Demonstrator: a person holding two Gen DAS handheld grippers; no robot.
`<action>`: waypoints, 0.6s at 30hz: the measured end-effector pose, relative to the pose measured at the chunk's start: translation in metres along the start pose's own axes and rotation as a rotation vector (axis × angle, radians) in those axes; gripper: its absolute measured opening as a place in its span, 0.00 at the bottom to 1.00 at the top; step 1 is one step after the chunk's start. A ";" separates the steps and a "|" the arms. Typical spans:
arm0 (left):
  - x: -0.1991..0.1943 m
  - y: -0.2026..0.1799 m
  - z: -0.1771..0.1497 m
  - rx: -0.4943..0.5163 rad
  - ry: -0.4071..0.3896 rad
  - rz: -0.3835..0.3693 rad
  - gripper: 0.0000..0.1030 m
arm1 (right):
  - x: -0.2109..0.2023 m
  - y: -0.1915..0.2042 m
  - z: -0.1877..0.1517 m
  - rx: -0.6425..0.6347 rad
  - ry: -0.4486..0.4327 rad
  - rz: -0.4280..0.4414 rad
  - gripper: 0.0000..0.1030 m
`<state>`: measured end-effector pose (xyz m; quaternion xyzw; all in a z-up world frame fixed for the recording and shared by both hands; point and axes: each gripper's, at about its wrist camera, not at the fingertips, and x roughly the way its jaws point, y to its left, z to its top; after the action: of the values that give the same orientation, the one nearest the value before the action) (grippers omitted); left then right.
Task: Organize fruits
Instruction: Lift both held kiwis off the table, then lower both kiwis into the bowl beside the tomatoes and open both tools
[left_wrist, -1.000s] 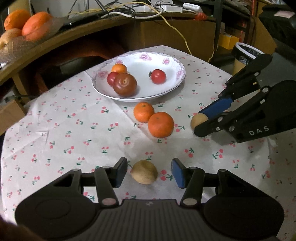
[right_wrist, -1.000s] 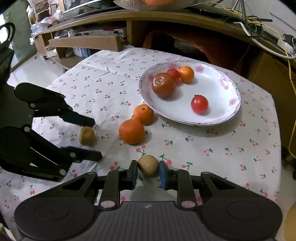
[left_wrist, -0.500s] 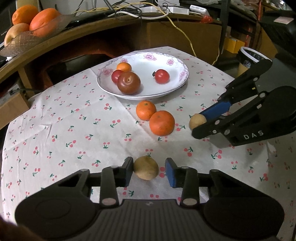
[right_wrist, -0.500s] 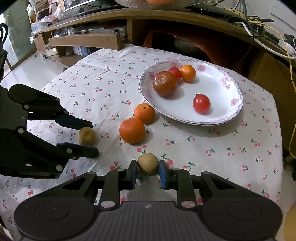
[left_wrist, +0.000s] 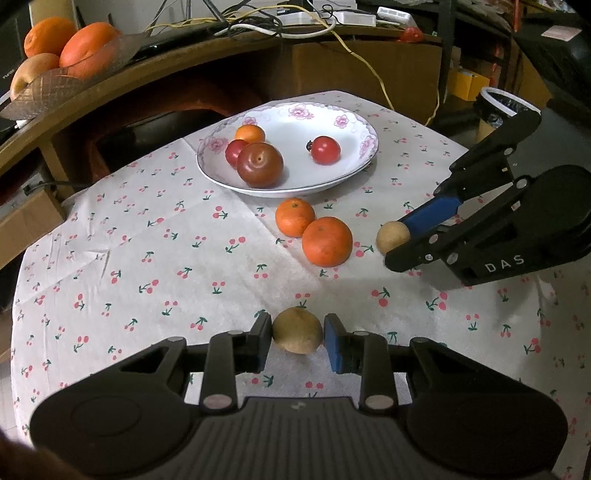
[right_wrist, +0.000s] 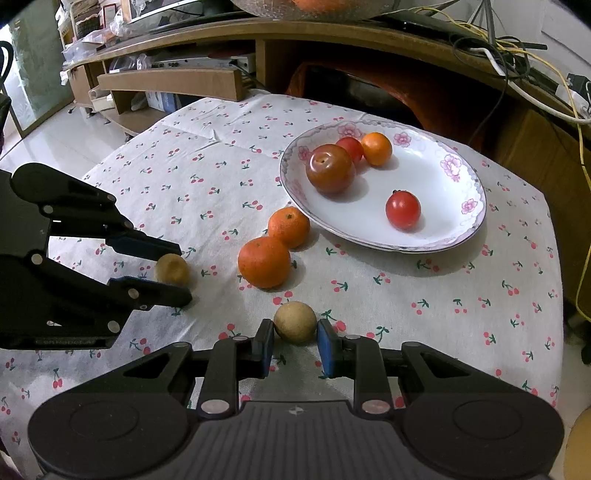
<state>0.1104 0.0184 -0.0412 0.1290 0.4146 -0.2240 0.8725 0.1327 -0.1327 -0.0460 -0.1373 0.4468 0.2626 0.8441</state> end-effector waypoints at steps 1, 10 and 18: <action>0.000 -0.001 0.000 0.001 0.000 0.004 0.34 | 0.000 0.000 0.000 0.002 0.000 0.000 0.25; 0.002 -0.003 0.005 0.003 0.015 0.009 0.33 | 0.000 -0.004 0.004 0.044 0.004 -0.018 0.24; -0.005 -0.003 0.027 0.000 -0.040 0.021 0.33 | -0.011 -0.012 0.013 0.083 -0.050 -0.030 0.24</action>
<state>0.1242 0.0062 -0.0210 0.1290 0.3958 -0.2175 0.8828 0.1434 -0.1400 -0.0298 -0.1022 0.4342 0.2345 0.8637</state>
